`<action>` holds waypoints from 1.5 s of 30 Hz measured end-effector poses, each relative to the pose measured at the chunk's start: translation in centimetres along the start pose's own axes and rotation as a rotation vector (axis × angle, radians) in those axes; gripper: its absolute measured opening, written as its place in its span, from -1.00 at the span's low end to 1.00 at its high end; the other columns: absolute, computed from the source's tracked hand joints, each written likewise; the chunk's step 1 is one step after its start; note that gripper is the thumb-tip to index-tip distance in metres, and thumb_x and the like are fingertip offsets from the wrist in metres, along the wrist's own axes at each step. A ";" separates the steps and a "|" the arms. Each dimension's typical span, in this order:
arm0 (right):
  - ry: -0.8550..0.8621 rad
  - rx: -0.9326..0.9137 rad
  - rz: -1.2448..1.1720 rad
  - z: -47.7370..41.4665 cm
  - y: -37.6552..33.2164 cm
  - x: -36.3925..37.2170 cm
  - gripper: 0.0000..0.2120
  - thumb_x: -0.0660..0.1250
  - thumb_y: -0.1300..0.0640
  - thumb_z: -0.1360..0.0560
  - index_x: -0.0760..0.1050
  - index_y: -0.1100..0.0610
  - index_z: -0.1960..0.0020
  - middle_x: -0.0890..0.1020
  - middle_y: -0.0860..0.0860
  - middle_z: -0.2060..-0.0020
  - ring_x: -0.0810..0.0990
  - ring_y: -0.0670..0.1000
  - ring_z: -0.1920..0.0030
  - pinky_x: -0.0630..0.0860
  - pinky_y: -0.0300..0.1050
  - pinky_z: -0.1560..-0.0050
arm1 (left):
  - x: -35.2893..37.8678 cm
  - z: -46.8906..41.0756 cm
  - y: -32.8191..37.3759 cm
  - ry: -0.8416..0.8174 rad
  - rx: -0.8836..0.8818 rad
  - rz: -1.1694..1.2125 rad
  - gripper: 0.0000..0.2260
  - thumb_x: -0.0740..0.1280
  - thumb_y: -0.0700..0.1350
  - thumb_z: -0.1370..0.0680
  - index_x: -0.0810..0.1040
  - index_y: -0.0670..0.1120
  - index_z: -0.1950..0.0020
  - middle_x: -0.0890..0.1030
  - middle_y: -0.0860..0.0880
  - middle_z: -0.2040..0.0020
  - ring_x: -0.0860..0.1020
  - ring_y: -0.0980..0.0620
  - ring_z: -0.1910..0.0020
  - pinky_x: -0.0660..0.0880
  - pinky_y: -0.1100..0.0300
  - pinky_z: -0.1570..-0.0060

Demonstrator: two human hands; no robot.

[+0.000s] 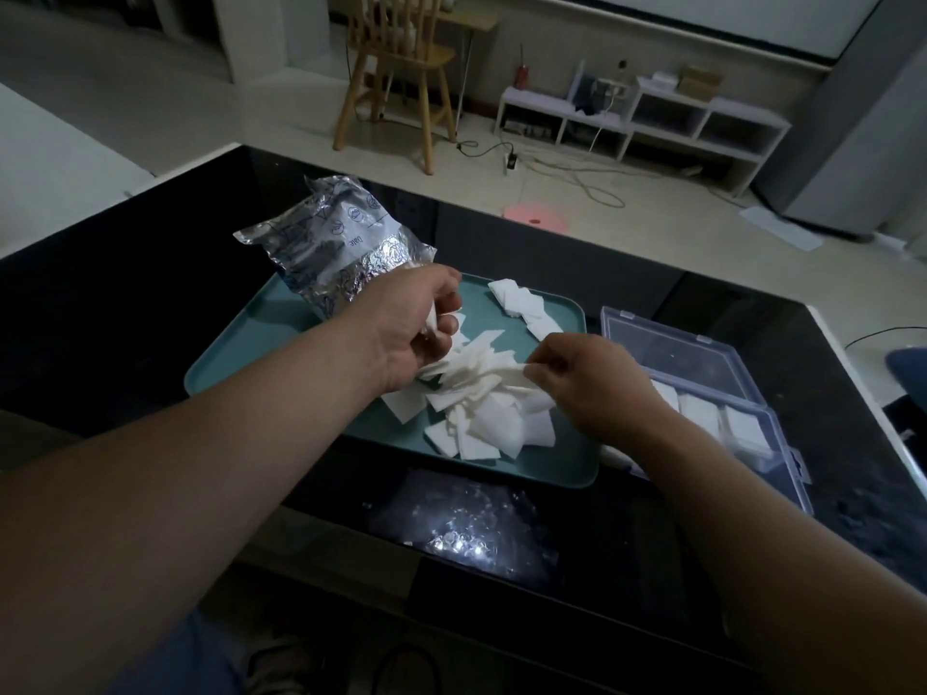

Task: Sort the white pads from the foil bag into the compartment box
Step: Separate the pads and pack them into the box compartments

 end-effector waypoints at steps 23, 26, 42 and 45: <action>0.027 0.315 -1.268 3.1 0.4 -3.7 -0.67 0.33 0.09 -0.61 0.58 0.24 -0.29 0.69 0.16 0.00 0.66 0.08 0.05 0.54 -0.06 0.06 | 6.9 3.3 -2.5 -0.371 0.119 -0.243 -0.96 0.39 -0.07 -0.62 0.57 0.03 -0.05 0.65 0.02 0.18 0.55 0.08 0.23 0.42 0.23 0.34; -0.088 0.288 -1.267 3.8 1.3 -4.2 -0.64 0.39 0.08 -0.59 0.57 0.22 -0.32 0.69 0.19 -0.08 0.64 0.10 0.01 0.52 -0.06 0.02 | 7.5 3.8 -2.8 -0.446 0.104 -0.282 -0.94 0.41 -0.08 -0.61 0.54 0.02 -0.02 0.65 -0.02 0.13 0.56 0.10 0.24 0.43 0.23 0.35; -0.116 0.271 -1.321 5.4 2.4 -4.3 -0.73 0.47 0.05 -0.40 0.53 0.17 0.00 0.61 0.13 0.12 0.53 0.09 0.11 0.44 -0.06 0.04 | 9.3 4.7 -3.6 -0.581 0.020 -0.140 -0.72 0.41 -0.10 -0.60 0.50 -0.11 -0.29 0.60 -0.06 0.14 0.54 0.05 0.27 0.38 0.28 0.45; -0.060 0.269 -1.323 5.2 2.8 -4.8 -0.87 0.42 0.10 -0.56 0.56 0.16 0.02 0.65 0.09 0.15 0.57 -0.02 0.22 0.53 -0.20 0.20 | 8.9 4.4 -3.7 -0.545 -0.015 -0.106 -0.66 0.37 -0.13 -0.62 0.47 -0.16 -0.37 0.66 -0.12 0.03 0.65 -0.06 0.18 0.43 0.27 0.43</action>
Point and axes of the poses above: each hand's wrist, its own z-axis away from the middle knuckle, its own x-axis out of the palm, y = z × x, the point moved 4 cm from there along -z, towards the middle knuckle
